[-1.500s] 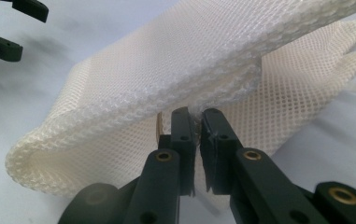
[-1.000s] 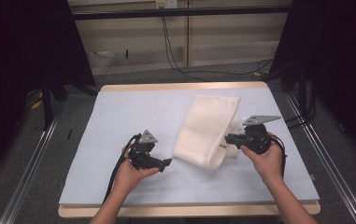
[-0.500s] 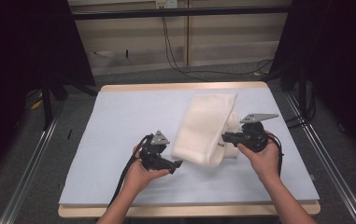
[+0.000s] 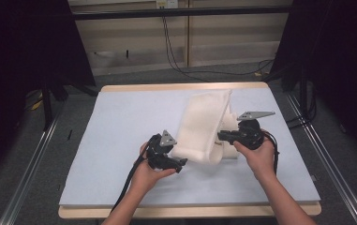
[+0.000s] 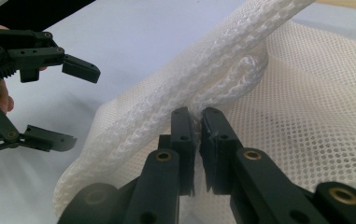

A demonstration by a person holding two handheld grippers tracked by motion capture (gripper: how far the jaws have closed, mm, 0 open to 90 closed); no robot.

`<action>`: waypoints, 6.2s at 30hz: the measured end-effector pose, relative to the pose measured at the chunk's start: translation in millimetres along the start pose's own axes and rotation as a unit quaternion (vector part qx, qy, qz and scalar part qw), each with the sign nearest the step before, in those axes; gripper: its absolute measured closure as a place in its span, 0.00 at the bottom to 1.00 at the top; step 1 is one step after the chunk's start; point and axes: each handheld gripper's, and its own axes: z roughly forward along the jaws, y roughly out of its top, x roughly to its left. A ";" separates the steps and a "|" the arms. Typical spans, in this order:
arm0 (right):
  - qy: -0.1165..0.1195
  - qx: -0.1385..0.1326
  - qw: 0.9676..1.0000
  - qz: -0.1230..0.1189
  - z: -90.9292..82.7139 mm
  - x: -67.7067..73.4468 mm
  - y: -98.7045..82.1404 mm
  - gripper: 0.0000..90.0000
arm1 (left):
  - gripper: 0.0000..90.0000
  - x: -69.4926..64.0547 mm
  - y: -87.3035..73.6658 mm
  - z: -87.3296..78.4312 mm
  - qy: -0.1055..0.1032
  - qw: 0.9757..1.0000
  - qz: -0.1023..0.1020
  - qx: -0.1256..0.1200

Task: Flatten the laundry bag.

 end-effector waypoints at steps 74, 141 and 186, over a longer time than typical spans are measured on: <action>-0.082 0.031 0.996 0.000 8.6 -31.1 -14.0 0.52 | 0.92 66.9 -28.7 -52.6 0.011 0.990 -0.124 -0.073; -0.004 -0.027 0.997 -0.072 -10.1 -18.9 -52.2 0.96 | 0.68 98.8 -67.7 -57.5 0.064 0.980 -0.188 -0.009; 0.099 0.052 0.980 -0.166 22.6 39.5 -68.9 1.00 | 0.27 51.7 -12.3 -39.4 -0.005 0.991 -0.130 -0.028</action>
